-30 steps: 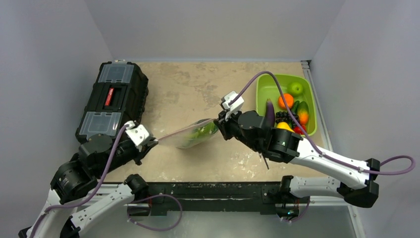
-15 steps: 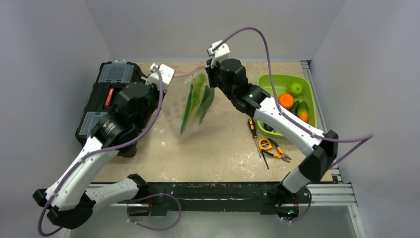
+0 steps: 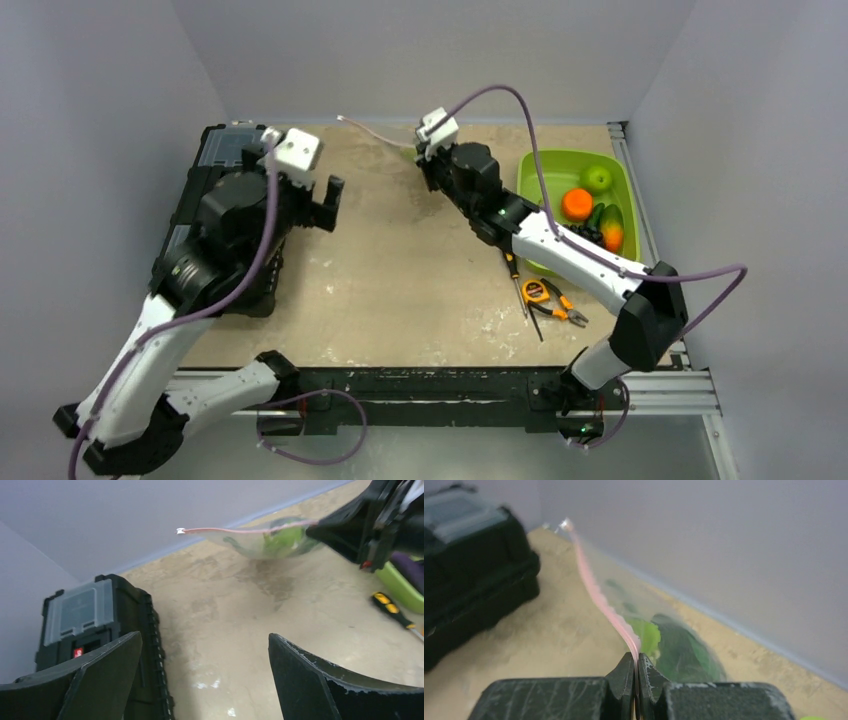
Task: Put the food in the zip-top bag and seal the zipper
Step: Place the zipper food storage bag at the center of the board.
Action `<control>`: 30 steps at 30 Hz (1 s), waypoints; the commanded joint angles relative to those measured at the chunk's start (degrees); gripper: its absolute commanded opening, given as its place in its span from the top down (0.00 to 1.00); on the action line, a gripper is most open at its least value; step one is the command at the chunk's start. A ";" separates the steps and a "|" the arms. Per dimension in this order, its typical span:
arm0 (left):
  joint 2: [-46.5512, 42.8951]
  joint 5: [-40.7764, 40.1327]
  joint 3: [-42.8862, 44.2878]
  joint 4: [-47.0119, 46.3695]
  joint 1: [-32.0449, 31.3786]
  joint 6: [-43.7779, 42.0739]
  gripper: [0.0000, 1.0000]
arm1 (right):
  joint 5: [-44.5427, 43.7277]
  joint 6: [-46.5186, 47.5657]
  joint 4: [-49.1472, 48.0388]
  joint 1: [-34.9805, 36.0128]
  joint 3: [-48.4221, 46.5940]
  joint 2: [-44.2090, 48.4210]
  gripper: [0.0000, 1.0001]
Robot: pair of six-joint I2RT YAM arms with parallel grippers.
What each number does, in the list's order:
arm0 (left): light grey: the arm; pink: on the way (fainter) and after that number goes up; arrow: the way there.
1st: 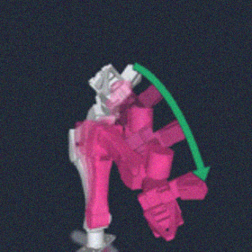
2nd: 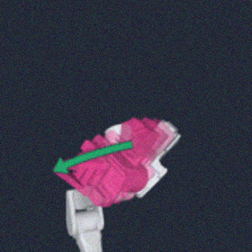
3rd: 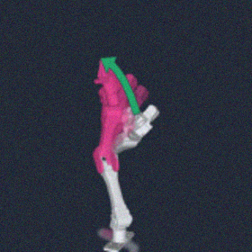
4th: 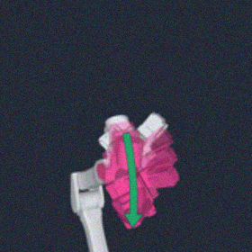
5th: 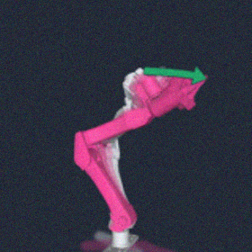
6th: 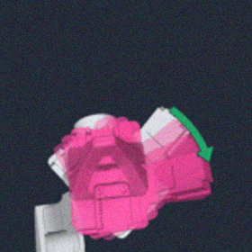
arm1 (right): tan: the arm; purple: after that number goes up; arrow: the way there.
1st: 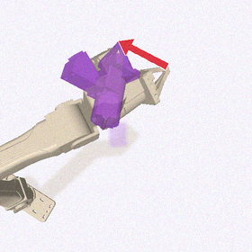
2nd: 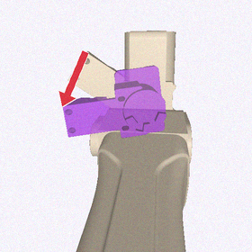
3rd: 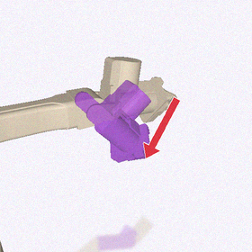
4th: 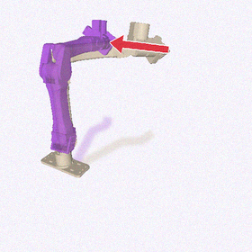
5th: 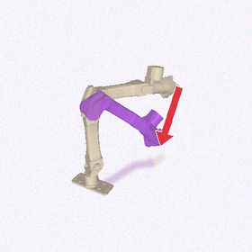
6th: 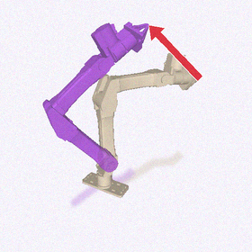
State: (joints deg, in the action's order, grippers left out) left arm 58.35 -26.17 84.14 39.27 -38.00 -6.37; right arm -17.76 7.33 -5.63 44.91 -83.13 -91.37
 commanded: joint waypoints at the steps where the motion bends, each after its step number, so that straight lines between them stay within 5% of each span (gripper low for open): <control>1: -14.20 9.69 -5.03 4.75 0.20 11.93 0.02 | 16.08 -0.90 -12.84 2.07 15.18 10.26 1.00; 6: -23.98 8.62 -9.52 8.93 0.17 16.05 0.02 | 23.45 -9.14 -17.98 6.35 31.03 13.49 1.00; 13: -29.79 6.46 -11.79 14.25 0.16 21.37 0.04 | 29.64 -15.59 -19.55 8.71 38.37 10.75 0.98; 25: -32.37 2.96 -14.44 14.03 0.16 22.81 0.07 | 37.93 -21.15 -16.86 9.85 40.47 5.63 0.56; 30: -32.70 1.74 -12.41 15.36 0.11 22.33 0.07 | 24.96 -20.77 -5.58 9.76 37.35 17.19 0.36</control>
State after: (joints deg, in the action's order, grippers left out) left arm 26.09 -22.68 69.65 54.52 -38.00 15.51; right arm 15.79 -12.78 -17.89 54.57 -41.58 -83.70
